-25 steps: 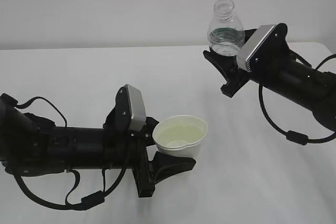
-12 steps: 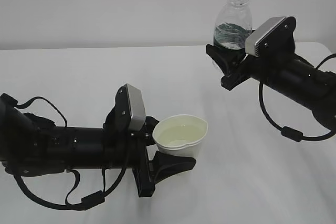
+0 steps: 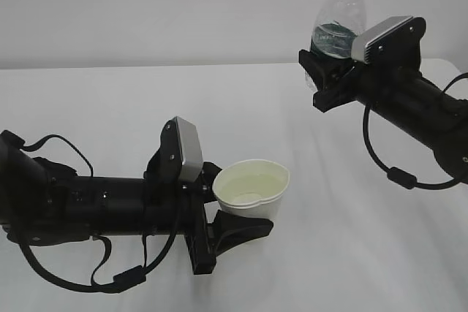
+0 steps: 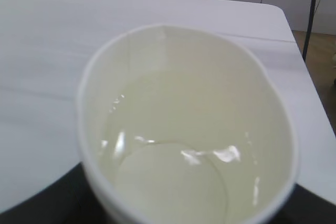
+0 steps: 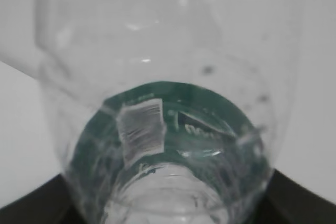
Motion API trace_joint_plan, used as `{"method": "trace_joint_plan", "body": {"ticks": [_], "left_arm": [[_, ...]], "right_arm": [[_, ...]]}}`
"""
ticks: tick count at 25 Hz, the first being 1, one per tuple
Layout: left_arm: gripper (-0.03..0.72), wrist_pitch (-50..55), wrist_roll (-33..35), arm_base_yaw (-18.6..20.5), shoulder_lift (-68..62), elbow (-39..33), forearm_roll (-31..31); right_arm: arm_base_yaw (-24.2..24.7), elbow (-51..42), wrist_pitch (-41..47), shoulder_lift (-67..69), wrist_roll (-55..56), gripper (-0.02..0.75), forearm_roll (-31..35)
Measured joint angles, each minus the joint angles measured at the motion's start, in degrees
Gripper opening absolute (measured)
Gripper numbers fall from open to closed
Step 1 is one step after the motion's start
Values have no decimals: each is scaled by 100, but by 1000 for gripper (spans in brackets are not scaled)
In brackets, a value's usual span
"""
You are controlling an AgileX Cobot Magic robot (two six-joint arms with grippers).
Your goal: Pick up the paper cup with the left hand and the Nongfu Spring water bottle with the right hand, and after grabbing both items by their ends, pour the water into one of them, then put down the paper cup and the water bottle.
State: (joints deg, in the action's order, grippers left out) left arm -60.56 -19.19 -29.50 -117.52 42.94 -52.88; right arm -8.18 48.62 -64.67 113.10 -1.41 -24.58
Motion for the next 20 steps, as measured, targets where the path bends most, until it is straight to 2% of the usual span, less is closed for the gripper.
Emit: {"method": "trace_joint_plan", "body": {"ticks": [8, 20], "left_arm": [[450, -7, 0, 0, 0, 0, 10], [450, -7, 0, 0, 0, 0, 256]], "right_arm": [[0, 0, 124, 0, 11, 458, 360], [0, 0, 608, 0, -59, 458, 1511]]}}
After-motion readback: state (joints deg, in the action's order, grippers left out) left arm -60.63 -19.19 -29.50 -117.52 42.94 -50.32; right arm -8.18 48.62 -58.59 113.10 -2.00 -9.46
